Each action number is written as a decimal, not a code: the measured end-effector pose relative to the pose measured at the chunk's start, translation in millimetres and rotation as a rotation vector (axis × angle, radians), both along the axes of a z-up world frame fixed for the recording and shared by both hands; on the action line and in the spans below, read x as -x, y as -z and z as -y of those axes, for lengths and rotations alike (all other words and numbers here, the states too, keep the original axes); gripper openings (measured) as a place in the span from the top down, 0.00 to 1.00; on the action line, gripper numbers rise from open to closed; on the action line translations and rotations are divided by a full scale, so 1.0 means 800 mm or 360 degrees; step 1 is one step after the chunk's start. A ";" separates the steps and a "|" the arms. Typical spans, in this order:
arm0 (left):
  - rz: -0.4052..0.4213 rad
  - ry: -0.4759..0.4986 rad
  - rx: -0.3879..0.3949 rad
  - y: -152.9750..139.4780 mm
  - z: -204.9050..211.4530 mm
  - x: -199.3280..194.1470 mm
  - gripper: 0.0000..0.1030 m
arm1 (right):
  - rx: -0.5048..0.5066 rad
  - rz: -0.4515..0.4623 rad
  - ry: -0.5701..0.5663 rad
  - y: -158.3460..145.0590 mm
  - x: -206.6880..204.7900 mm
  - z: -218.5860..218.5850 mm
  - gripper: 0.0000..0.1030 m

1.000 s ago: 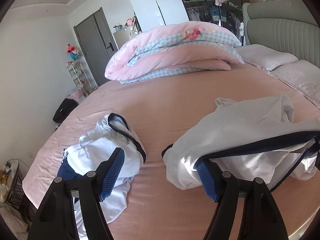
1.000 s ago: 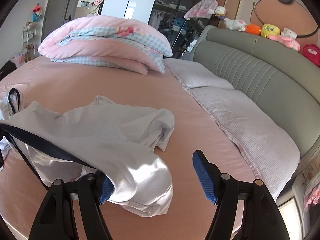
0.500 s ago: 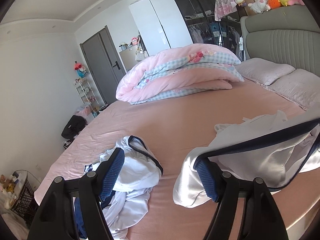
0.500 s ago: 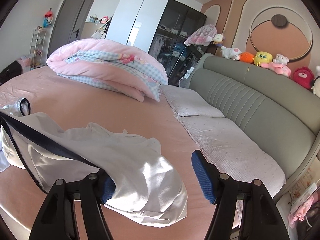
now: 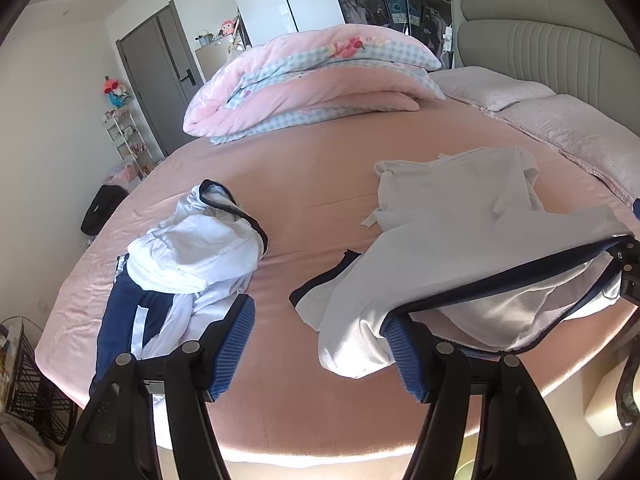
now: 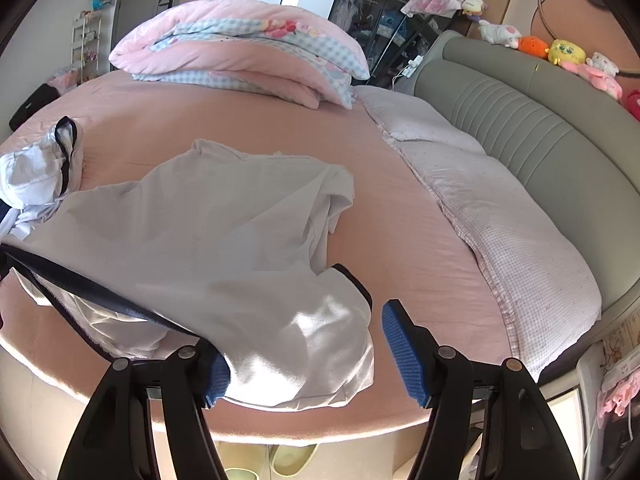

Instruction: Fold clothes

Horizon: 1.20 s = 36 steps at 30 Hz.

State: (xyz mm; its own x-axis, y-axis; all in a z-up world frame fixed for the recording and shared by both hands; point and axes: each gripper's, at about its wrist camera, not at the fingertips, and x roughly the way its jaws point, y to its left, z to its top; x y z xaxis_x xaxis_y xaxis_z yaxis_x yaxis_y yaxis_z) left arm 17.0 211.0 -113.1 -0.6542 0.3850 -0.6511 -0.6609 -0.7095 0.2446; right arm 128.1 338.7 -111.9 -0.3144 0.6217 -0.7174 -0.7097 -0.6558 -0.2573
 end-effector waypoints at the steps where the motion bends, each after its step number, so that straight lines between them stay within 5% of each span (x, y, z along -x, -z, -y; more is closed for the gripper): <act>1: 0.0023 0.0008 -0.0002 0.003 0.000 -0.002 0.38 | 0.0023 0.0008 -0.0009 0.005 -0.002 0.001 0.35; 6: 0.0116 0.0069 0.0005 0.014 0.003 -0.009 0.38 | -0.0042 0.0073 -0.0107 0.017 -0.007 0.018 0.35; 11: 0.0068 0.0164 0.0002 0.006 0.009 -0.018 0.37 | -0.0506 0.0288 -0.0401 0.018 0.005 0.067 0.35; 21: -0.0259 0.0631 0.0097 -0.015 0.013 -0.045 0.32 | -0.0588 0.0353 -0.0864 0.017 0.032 0.110 0.35; 28: -0.0301 0.0797 0.0183 -0.015 0.011 -0.033 0.32 | -0.0929 0.0622 -0.1315 0.053 0.057 0.143 0.35; 36: -0.0296 0.0902 0.0244 -0.004 0.018 -0.028 0.32 | -0.1058 0.0842 -0.1611 0.102 0.072 0.160 0.35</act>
